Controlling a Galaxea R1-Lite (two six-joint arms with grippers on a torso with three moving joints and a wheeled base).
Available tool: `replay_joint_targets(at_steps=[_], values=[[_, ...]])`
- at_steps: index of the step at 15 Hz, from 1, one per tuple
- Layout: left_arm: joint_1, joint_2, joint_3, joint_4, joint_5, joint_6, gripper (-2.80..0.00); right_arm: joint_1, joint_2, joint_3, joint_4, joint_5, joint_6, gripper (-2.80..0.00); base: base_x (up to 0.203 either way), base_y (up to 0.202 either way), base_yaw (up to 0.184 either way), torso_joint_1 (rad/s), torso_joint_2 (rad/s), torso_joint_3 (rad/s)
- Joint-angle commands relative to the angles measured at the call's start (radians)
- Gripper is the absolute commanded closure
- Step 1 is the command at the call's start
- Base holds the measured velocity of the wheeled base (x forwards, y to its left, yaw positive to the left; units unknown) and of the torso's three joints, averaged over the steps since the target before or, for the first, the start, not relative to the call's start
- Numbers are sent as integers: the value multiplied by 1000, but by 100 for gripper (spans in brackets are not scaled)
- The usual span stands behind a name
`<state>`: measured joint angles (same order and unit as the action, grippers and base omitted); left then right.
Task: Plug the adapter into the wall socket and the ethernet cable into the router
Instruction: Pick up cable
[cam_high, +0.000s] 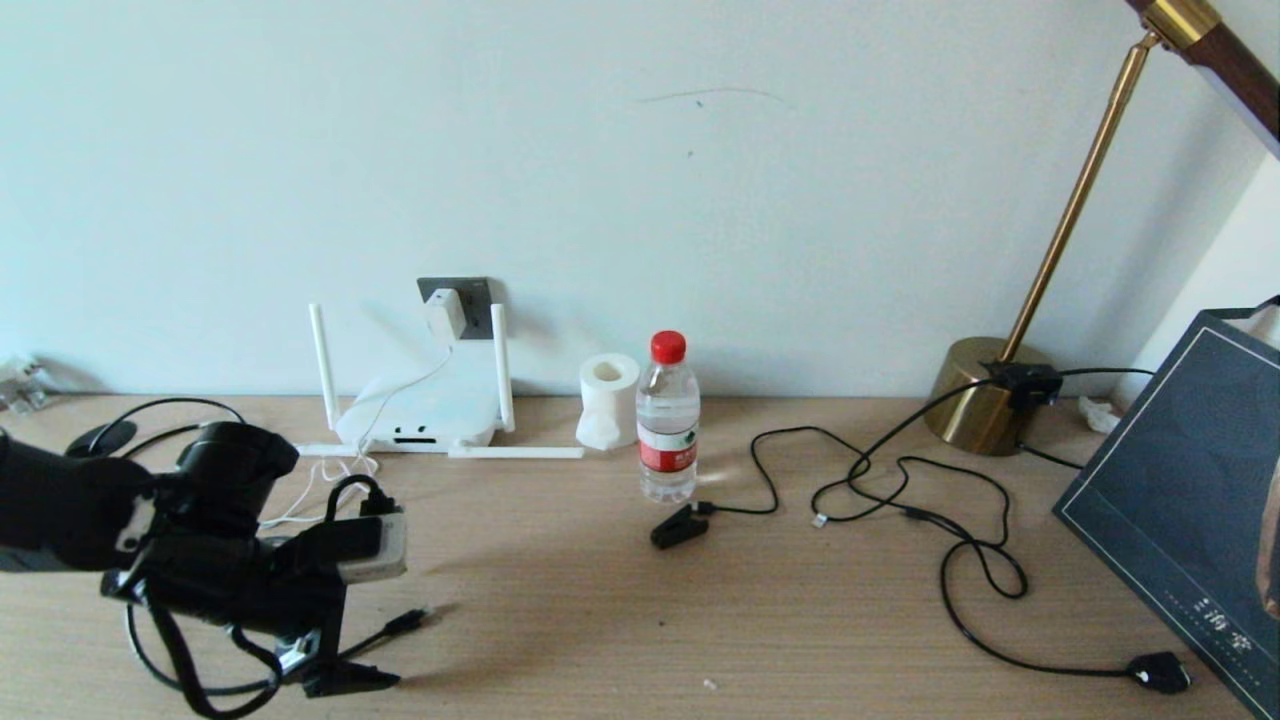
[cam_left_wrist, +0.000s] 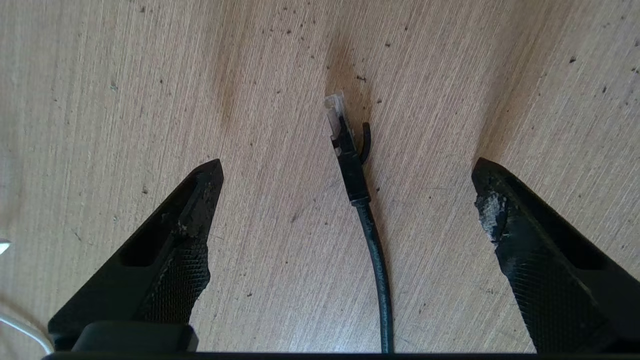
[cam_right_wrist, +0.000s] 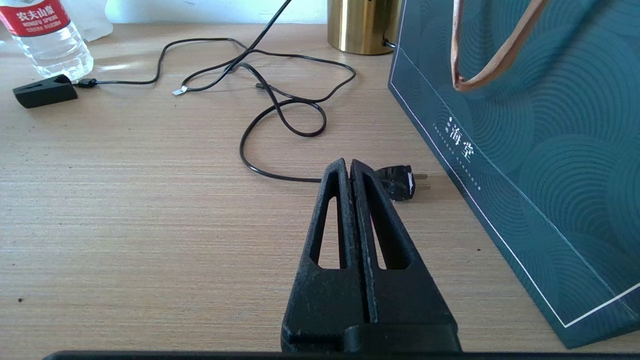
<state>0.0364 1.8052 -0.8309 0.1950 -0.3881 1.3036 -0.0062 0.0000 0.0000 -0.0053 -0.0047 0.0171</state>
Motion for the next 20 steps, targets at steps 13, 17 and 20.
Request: replay_joint_targets(at_steps=[13,17,20], values=[[14,-12,18,5,-2,13,0,0,0,0,-1,0,0,0,0,0,0,0,0,0],[-18,-102,-79,37,-36,-1,0,0,0,0,-1,0,0,0,0,0,0,0,0,0],[-145,-174,-290,94,5,-151,0,0,0,0,-1,0,0,0,0,0,0,0,0,0]])
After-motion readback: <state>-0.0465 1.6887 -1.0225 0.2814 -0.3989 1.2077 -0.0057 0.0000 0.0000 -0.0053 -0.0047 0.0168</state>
